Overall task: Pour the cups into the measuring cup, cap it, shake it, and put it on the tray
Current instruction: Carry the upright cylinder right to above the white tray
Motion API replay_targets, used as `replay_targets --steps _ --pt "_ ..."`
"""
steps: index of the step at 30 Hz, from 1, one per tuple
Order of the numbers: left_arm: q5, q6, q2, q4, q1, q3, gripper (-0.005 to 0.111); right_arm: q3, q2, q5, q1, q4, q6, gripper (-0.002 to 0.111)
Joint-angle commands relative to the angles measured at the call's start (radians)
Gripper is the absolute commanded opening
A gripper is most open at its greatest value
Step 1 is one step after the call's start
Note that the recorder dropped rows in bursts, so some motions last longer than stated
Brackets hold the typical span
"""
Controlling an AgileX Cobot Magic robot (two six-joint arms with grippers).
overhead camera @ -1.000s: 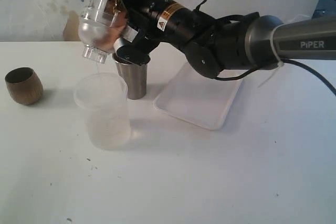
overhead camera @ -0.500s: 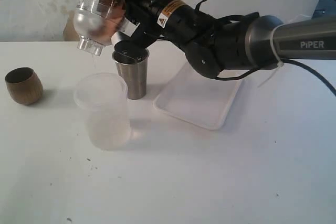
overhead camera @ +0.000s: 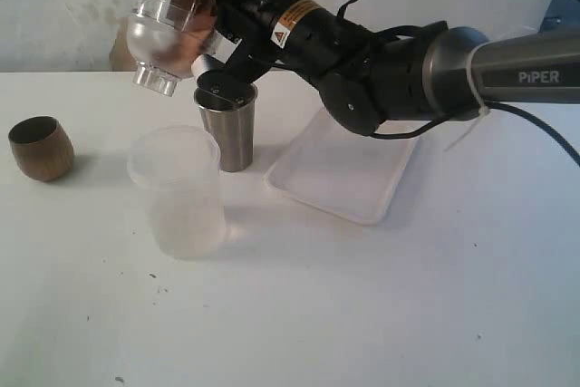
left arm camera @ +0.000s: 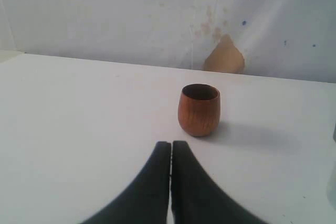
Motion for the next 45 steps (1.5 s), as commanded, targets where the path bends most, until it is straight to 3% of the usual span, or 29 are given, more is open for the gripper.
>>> replay_targets --steps 1,14,22,28,36,45 --pt "-0.011 -0.003 -0.005 0.002 -0.001 0.004 0.001 -0.011 -0.006 -0.051 -0.007 0.005 -0.017 0.000" --pt "-0.011 -0.003 -0.005 0.002 -0.001 0.004 0.001 -0.007 -0.006 -0.046 -0.007 0.027 0.018 0.000" --pt "-0.011 -0.003 -0.005 0.002 -0.001 0.004 0.001 0.015 -0.006 -0.025 -0.007 0.057 0.548 0.000" --pt "-0.011 -0.003 -0.005 0.002 -0.001 0.004 0.001 0.075 -0.006 -0.003 -0.009 0.268 0.895 0.000" --pt "-0.011 -0.003 -0.005 0.002 -0.001 0.004 0.001 0.097 -0.006 -0.003 -0.100 0.522 0.920 0.000" --pt "-0.011 -0.003 -0.005 0.002 -0.001 0.004 0.001 0.108 -0.006 0.028 -0.136 0.542 0.920 0.000"
